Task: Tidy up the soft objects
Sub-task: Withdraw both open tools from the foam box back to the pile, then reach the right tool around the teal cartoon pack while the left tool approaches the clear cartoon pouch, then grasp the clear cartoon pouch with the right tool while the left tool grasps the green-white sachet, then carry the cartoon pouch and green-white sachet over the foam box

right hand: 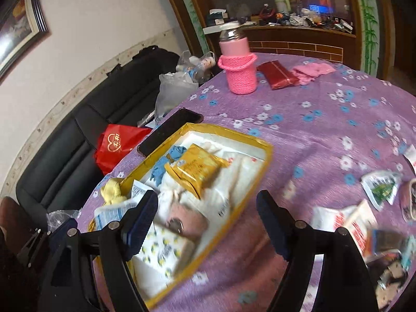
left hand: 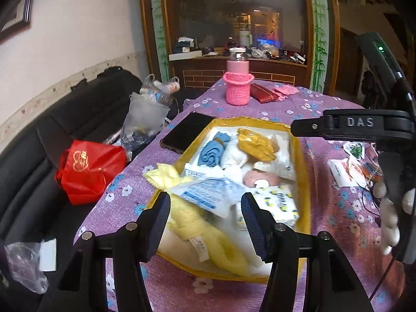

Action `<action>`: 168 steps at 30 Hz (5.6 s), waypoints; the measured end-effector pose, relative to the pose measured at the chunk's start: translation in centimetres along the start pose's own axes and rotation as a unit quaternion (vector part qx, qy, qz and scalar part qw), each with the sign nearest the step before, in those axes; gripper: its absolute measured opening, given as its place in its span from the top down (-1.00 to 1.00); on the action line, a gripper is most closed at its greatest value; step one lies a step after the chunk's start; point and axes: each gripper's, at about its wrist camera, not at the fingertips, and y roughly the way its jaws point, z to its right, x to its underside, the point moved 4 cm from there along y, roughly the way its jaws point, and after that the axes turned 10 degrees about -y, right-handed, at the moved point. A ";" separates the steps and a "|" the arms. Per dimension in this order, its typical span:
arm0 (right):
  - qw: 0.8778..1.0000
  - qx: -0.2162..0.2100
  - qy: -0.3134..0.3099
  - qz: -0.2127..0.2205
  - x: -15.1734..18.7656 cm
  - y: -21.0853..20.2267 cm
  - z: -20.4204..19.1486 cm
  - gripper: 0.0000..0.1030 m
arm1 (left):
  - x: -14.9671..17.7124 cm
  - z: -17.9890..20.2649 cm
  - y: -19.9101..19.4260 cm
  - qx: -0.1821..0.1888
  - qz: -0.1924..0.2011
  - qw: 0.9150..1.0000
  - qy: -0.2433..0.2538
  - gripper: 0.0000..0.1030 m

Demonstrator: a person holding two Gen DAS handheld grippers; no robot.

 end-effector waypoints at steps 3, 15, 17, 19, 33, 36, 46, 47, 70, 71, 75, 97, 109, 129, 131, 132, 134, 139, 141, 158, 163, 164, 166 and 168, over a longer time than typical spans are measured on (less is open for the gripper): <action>1.000 0.004 0.005 0.010 1.1 -1.9 1.1 -0.51 | 0.2 1.5 -0.9 0.003 0.006 1.000 0.015 -0.16; 0.998 0.032 0.037 0.042 6.4 -8.8 6.7 -0.59 | 1.7 8.1 -3.5 0.015 0.010 0.997 0.078 -0.17; 0.997 0.038 0.044 0.044 7.1 -9.5 7.7 -0.59 | 2.1 9.3 -3.7 0.016 0.009 0.996 0.089 -0.17; 0.997 0.044 0.052 0.047 7.8 -10.3 9.0 -0.59 | 2.3 10.3 -3.9 0.017 0.007 0.995 0.097 -0.17; 0.982 0.099 0.143 0.079 12.4 -16.0 19.7 -0.58 | 4.4 16.2 -3.1 0.075 -0.042 0.986 0.142 -0.16; 0.974 0.122 0.170 0.082 13.5 -17.3 22.7 -0.58 | 5.3 17.6 -2.2 0.101 -0.071 0.982 0.144 -0.16; 0.971 0.111 0.209 0.036 14.6 -14.8 26.3 -0.59 | 7.8 20.7 1.2 0.150 -0.145 0.968 0.136 -0.16; 0.971 0.107 0.212 0.029 14.6 -14.2 26.3 -0.59 | 8.0 20.7 1.6 0.149 -0.152 0.968 0.135 -0.16; 0.941 0.044 0.336 0.019 13.0 -9.5 31.0 -0.58 | -2.4 24.9 4.9 0.270 -0.137 0.943 0.142 -0.49; 0.935 0.031 0.353 0.023 13.0 -9.2 31.5 -0.58 | -3.0 26.5 6.0 0.272 -0.131 0.937 0.176 -0.49; 0.924 0.015 0.381 0.021 12.3 -8.0 32.3 -0.58 | -3.4 30.9 10.1 0.262 -0.141 0.923 0.244 -0.49; 0.939 0.156 0.289 -0.104 6.8 -1.6 33.7 -0.85 | -0.6 38.5 17.3 0.266 -0.195 0.887 0.323 0.17; 0.941 0.152 0.294 -0.065 7.8 -5.6 33.7 -0.65 | -1.2 36.7 14.1 0.286 -0.188 0.896 0.285 0.25; 0.961 0.121 0.247 0.017 7.7 -15.2 24.5 -0.65 | -5.2 26.5 2.3 0.315 -0.109 0.926 0.178 0.25; 0.965 0.111 0.238 0.024 7.4 -15.7 22.9 -0.66 | -5.0 24.6 1.1 0.314 -0.105 0.929 0.165 0.25; 0.967 0.104 0.231 0.027 7.2 -15.8 22.0 -0.66 | -5.0 23.3 0.5 0.313 -0.104 0.931 0.155 0.25; 0.971 0.093 0.220 0.029 6.9 -15.9 20.4 -0.66 | -5.0 21.4 -0.3 0.309 -0.101 0.935 0.139 0.25; 0.980 0.065 0.188 0.030 6.4 -15.6 16.6 -0.66 | -5.4 15.5 -1.5 0.279 -0.086 0.952 0.095 0.25; 0.982 0.053 0.177 0.027 6.2 -15.2 15.2 -0.66 | -5.6 12.9 -1.6 0.266 -0.082 0.958 0.073 0.25; 0.993 -0.038 0.103 -0.034 3.9 -6.6 5.3 -0.66 | 0.8 3.8 -0.1 0.201 -0.102 0.974 0.005 0.24; 0.993 -0.059 0.083 -0.051 3.0 -3.8 2.4 -0.66 | 2.0 2.6 1.6 0.170 -0.113 0.979 0.002 0.24; 0.993 -0.065 0.080 -0.054 2.8 -3.2 1.8 -0.67 | 2.1 2.5 1.9 0.163 -0.114 0.980 0.004 0.23; 0.992 -0.077 0.073 -0.061 2.3 -1.9 0.7 -0.67 | 2.6 2.5 2.6 0.149 -0.117 0.982 0.012 0.20; 0.992 -0.084 0.068 -0.070 1.8 -0.5 -0.4 -0.67 | 3.2 2.7 3.2 0.131 -0.118 0.984 0.028 0.20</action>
